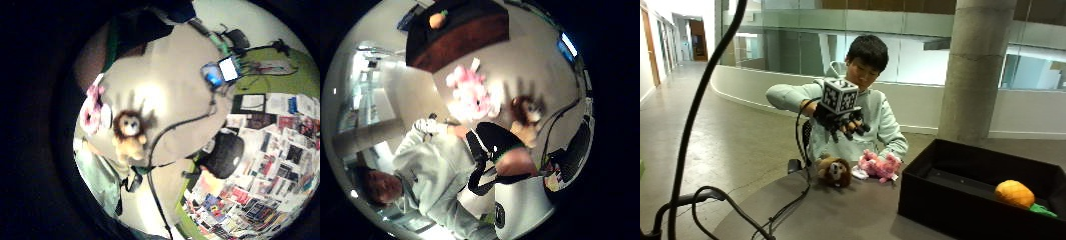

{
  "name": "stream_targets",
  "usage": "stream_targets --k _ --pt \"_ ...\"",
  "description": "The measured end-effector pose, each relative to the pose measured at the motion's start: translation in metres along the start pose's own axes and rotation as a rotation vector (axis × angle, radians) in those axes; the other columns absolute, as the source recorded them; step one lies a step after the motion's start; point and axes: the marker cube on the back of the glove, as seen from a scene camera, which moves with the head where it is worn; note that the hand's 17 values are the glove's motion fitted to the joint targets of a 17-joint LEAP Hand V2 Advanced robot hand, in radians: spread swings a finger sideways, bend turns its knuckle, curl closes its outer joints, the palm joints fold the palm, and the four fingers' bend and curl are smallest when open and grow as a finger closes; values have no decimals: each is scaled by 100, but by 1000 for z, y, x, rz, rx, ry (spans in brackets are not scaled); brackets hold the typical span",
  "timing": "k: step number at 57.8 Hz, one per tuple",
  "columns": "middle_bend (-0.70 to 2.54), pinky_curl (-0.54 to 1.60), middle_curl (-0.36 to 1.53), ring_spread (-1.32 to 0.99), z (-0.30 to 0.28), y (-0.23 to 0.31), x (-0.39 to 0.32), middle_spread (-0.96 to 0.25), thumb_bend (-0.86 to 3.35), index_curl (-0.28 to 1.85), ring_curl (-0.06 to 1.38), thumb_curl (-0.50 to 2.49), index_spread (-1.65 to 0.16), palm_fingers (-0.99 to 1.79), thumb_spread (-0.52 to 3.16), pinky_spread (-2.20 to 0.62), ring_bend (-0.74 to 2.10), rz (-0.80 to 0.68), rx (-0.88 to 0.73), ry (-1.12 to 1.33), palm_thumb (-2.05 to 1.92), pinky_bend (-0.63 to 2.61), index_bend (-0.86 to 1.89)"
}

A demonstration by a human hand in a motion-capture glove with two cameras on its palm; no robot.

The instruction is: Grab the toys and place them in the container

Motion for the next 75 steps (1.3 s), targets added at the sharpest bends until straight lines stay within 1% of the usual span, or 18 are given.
stream_targets --k 6,10,14,19,21,23,24,25,27,28,31,35,38,45,53,58,63,75 --pt "12 36 22 1 82 38 -29 1 -2 17 25 36 -25 -30 123 6 15 24 -131 -38 10 82 8" --pt "10 36 21 1 130 45 -32 1 -2 16 24 35 -26 -31 123 6 15 42 -228 -1 9 83 9" --pt "5 37 19 2 157 41 -26 2 -2 17 24 34 -26 -34 123 6 16 35 -282 47 9 86 10" --pt "3 40 16 3 171 39 -19 2 0 16 24 34 -27 -30 124 6 18 50 -249 -7 12 101 7" --pt "-6 43 12 3 171 38 -16 2 6 15 28 36 -27 -16 130 4 34 62 -220 -51 22 114 7" --pt "-5 44 9 1 172 37 -12 2 13 15 34 39 -28 3 136 -4 58 72 -193 -90 34 121 8" --pt "-4 44 8 1 172 35 -10 2 15 15 35 40 -29 2 138 -6 63 75 -178 -101 36 123 9" --pt "-2 46 7 -3 171 33 -8 1 19 14 39 42 -29 17 141 -12 76 77 -163 -108 42 131 8" --pt "-1 45 5 -6 170 28 -3 1 21 13 40 43 -30 16 144 -17 87 82 -139 -119 46 134 9" --pt "2 45 5 -10 169 25 -1 1 24 13 45 46 -30 28 143 -21 101 85 -133 -125 52 133 10" --pt "19 44 9 -19 167 21 1 -3 28 15 49 54 -30 50 129 -28 113 93 -146 -146 66 127 18" --pt "25 45 11 -26 161 15 2 -8 31 17 55 62 -31 63 116 -33 123 95 -233 -163 76 124 20" --pt "35 44 14 -30 151 7 2 -14 32 20 57 67 -33 83 107 -35 127 85 -325 -150 80 120 30" --pt "51 45 19 -35 130 -4 -13 -23 33 28 61 78 -36 93 85 -38 127 73 -461 -100 83 110 46" --pt "63 48 24 -38 88 -21 -37 -31 34 37 64 88 -39 91 62 -40 129 48 -489 -105 83 108 58" --pt "69 50 27 -40 61 -30 -51 -34 35 42 66 94 -40 88 49 -40 130 40 -466 -70 81 109 62" --pt "74 52 30 -41 31 -45 -61 -37 36 46 67 99 -41 85 38 -41 132 39 -398 -65 80 111 65" --pt "82 56 38 -41 -44 -91 -82 -41 40 58 70 107 -42 76 15 -41 138 23 -158 -84 77 116 70"
